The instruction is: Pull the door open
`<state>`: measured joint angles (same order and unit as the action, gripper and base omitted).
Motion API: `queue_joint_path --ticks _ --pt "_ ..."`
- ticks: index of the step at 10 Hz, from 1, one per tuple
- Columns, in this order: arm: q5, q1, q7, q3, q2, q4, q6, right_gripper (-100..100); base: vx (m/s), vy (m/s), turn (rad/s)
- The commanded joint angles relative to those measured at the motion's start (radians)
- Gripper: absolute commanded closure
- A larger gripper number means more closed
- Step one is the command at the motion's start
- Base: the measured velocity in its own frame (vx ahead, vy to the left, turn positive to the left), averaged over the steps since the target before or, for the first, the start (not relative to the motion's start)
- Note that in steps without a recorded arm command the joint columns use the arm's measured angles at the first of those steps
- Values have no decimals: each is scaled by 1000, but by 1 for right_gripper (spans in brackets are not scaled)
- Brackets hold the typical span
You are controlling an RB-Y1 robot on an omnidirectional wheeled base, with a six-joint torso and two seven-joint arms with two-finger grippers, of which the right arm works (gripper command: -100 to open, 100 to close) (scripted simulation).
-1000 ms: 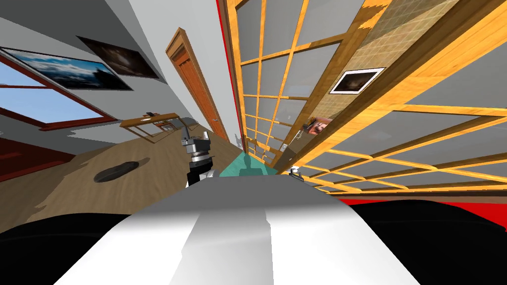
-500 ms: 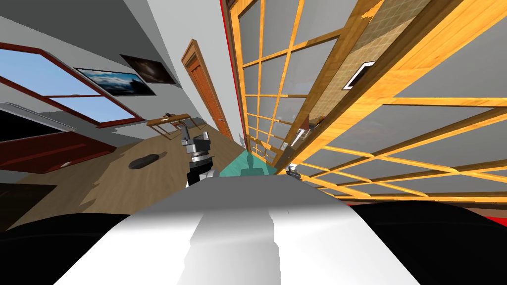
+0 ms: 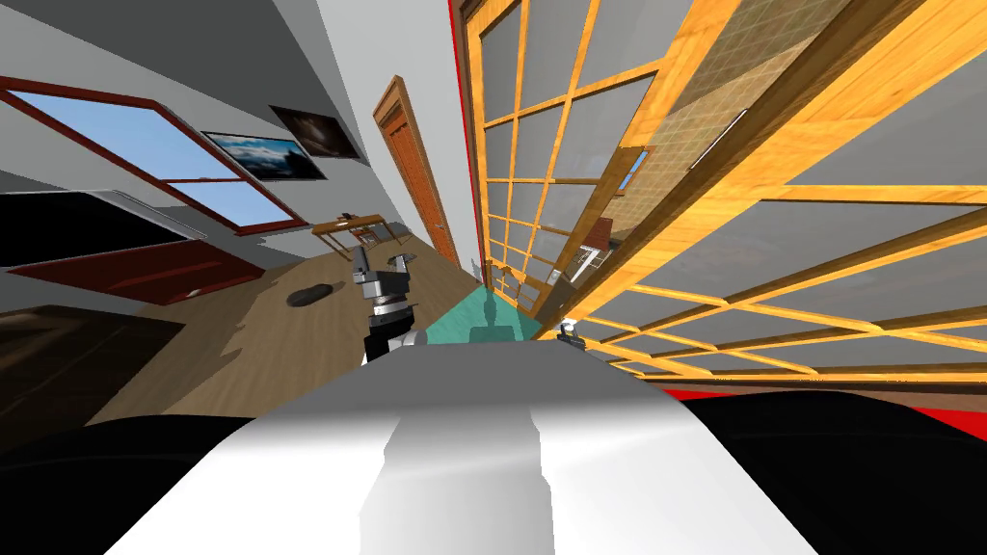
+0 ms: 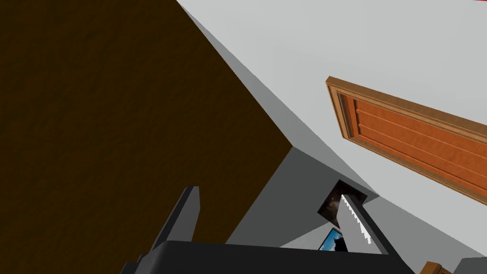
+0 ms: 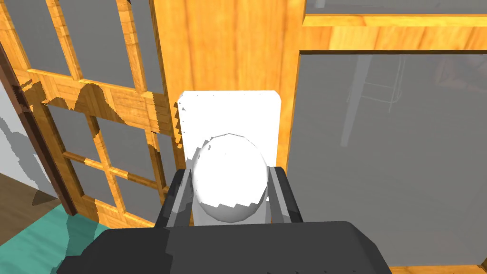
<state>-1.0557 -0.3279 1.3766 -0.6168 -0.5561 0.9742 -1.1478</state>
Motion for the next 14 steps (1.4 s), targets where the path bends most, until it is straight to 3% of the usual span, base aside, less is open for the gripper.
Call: queue_joint_path --ticks 1,3,4,12,13,14 --pt "18 -7 19 -24 -16 6 -20 100 -254 -30 129" --pt "37 -8 40 -48 -31 4 -38 100 -246 -21 114" --pt "31 -10 33 -45 -22 -2 -25 100 -109 2 18" --pt "85 -7 109 -126 -71 -36 -98 100 -231 -20 118" --pt "82 -12 102 -124 -66 -34 -85 100 -91 -17 19" --pt "87 -11 115 -138 -69 -46 -94 100 -147 -1 115"
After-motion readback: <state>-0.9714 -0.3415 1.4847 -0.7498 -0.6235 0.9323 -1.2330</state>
